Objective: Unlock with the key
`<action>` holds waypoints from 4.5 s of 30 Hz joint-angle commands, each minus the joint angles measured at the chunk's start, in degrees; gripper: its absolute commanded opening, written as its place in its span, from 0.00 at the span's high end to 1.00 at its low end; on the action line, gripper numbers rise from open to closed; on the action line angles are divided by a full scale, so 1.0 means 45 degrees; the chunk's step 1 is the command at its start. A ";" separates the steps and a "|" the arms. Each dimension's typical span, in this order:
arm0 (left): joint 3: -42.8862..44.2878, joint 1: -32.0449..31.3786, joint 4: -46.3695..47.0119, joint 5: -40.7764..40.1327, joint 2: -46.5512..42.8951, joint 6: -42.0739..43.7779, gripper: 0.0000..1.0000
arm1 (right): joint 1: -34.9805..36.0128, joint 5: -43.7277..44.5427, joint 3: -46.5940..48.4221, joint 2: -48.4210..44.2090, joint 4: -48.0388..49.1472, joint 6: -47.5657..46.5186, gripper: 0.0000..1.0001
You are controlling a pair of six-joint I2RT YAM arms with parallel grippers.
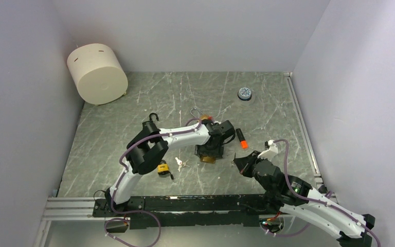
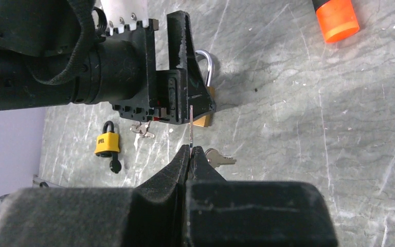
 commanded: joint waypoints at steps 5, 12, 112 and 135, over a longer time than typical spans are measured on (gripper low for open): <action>-0.0234 0.0054 -0.1321 -0.1172 0.1754 -0.0313 0.19 | 0.0010 -0.0050 0.0248 0.0274 0.0749 -0.0351 1.00; -0.0446 0.0103 -0.1079 -0.1345 0.1384 -0.0499 0.56 | 0.0004 -0.0118 0.0187 0.0189 0.0836 -0.0431 1.00; -0.8326 0.4300 0.6270 0.6222 -1.1025 -0.3605 0.72 | -0.0056 -0.6420 0.3497 1.0403 0.8687 -0.3849 1.00; -0.8749 0.4301 0.7051 0.7083 -1.0577 -0.3879 0.73 | -0.0428 -0.5504 0.3880 1.0818 0.8397 -0.3100 1.00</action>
